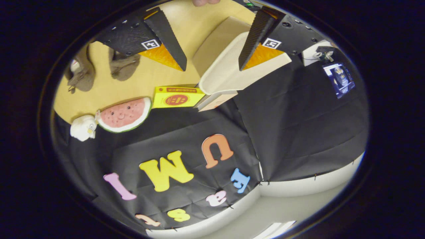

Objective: Open the storage box then place both shoes into the box .Put the left shoe in first, then the right shoe, with the right side of both shoes facing outward in a uniform manner.

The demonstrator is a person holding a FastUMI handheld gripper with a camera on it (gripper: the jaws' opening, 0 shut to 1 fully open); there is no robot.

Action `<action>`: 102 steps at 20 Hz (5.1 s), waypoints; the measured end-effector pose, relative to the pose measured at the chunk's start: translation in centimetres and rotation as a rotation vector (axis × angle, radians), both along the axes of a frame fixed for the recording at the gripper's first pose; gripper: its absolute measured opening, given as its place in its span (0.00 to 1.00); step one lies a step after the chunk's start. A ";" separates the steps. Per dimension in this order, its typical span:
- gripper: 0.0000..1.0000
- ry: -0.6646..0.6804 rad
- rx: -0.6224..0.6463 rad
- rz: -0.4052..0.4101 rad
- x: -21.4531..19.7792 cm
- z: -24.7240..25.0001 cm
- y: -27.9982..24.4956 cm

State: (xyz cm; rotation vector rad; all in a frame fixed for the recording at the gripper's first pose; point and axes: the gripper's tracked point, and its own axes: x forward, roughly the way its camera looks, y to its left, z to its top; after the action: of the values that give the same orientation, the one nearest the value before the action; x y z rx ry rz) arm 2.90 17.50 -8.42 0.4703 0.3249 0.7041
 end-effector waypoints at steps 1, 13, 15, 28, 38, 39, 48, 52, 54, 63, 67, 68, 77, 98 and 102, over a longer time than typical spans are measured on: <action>0.96 0.038 0.029 0.041 -0.1 -0.4 1.4; 0.95 0.326 0.230 0.191 0.7 -2.8 7.0; 0.90 0.340 0.264 0.204 0.6 -2.1 7.7; 0.00 0.119 0.200 0.100 2.2 8.0 5.8; 0.00 -0.095 0.061 0.197 0.0 20.0 16.5; 0.00 -0.112 0.038 0.209 -0.4 20.5 18.2; 0.34 -0.276 -0.101 0.266 -2.0 22.4 28.0; 0.86 -0.300 -0.100 0.229 -1.9 21.7 27.5; 0.86 -0.281 -0.100 0.207 -1.5 21.0 26.8; 0.95 -0.364 -0.194 -0.001 -0.3 19.3 17.2; 0.95 -0.378 -0.214 -0.129 0.2 18.7 9.1; 0.96 -0.377 -0.218 -0.163 0.3 18.5 6.8; 0.95 -0.244 -0.286 -0.349 1.8 12.0 -10.5; 0.96 0.399 -0.555 -0.318 5.5 -10.9 -19.0; 0.90 0.456 -0.529 -0.309 6.5 -12.6 -18.0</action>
State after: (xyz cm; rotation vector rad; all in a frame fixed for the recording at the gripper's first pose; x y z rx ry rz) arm 9.37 -0.51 -21.00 0.1614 0.8236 0.1841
